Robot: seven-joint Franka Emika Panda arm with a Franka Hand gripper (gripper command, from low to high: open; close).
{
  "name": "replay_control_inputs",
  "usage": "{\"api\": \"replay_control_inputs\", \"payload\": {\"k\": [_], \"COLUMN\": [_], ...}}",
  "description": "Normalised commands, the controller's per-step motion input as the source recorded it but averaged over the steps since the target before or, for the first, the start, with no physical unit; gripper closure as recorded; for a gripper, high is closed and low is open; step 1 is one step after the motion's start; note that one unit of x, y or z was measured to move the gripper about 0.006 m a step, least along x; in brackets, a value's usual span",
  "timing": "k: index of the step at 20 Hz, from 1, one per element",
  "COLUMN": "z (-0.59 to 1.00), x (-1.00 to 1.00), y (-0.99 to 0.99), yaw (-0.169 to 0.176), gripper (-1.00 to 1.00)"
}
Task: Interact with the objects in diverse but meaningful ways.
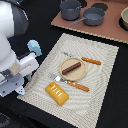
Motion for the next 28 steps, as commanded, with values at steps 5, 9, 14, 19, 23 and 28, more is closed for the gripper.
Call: {"api": "replay_control_inputs", "payload": {"k": [5,9,14,19,23,28], "z": [-0.32,-0.28,0.04,0.91,1.00,1.00], "x": [0.00,0.00,0.00,0.08,0.52,0.78], "y": [0.00,0.00,0.07,0.50,0.75,0.70], "yaw": [0.000,0.000,0.000,0.000,0.000,0.000], "gripper": [1.00,1.00,1.00,1.00,1.00,1.00]}}
